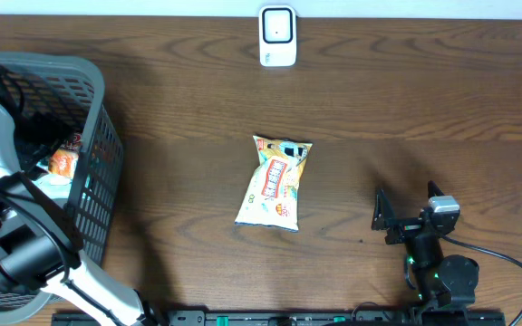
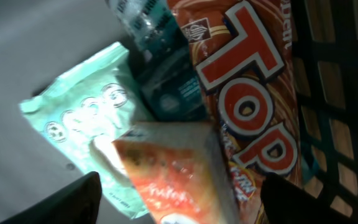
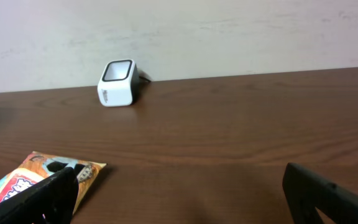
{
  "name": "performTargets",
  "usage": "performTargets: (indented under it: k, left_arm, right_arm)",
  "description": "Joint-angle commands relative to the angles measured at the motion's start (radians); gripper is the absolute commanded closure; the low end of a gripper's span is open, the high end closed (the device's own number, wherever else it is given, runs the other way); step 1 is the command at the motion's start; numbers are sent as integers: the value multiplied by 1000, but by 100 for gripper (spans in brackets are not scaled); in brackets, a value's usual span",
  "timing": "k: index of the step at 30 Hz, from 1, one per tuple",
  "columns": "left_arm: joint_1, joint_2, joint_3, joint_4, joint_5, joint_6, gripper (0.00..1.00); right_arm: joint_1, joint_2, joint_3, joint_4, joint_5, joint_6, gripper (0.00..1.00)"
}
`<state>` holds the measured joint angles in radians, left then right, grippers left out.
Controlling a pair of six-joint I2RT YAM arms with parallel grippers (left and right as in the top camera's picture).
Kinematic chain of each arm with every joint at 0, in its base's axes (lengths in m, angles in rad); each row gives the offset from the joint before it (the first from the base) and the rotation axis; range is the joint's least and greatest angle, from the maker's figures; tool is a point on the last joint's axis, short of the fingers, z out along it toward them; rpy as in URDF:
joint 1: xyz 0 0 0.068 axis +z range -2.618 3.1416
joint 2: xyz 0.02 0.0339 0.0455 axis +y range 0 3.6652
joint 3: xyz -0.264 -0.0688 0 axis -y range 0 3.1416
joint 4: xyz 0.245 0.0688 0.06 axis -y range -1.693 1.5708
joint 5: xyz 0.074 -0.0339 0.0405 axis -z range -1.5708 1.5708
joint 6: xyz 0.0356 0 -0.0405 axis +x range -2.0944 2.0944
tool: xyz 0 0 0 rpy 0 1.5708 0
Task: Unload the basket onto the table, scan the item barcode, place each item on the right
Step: 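Return the left gripper to the basket and grasp the small orange box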
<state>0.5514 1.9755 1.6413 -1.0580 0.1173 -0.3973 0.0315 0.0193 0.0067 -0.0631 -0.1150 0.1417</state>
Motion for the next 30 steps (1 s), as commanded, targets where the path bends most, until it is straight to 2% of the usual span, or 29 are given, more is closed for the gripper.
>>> performTargets:
  k: [1, 5, 6, 7, 8, 9, 10, 19, 30]
  left_arm:
    - [-20, 32, -9, 2, 6, 11, 28]
    - [-41, 49, -24, -2, 6, 11, 46]
    - [-47, 49, -34, -1, 6, 11, 53]
    - [-53, 49, -42, -2, 6, 11, 66]
    - [-59, 49, -50, -2, 6, 11, 73]
    - [-63, 49, -54, -3, 6, 11, 85]
    - [-66, 49, -56, -7, 6, 11, 92]
    - [-58, -51, -50, -21, 5, 11, 92]
    - [-33, -409, -44, -34, 6, -6, 93]
  right_arm:
    - [6, -1, -1, -4, 5, 7, 1]
    - [6, -1, -1, -4, 5, 7, 1]
    - [6, -1, -1, -4, 5, 7, 1]
    - [6, -1, -1, -4, 5, 7, 1]
    - [6, -1, -1, -4, 5, 7, 1]
    - [6, -1, -1, -4, 5, 7, 1]
    - [6, -1, -1, -4, 5, 7, 1]
    - [6, -1, -1, -4, 5, 7, 1]
    - [6, -1, -1, -4, 5, 7, 1]
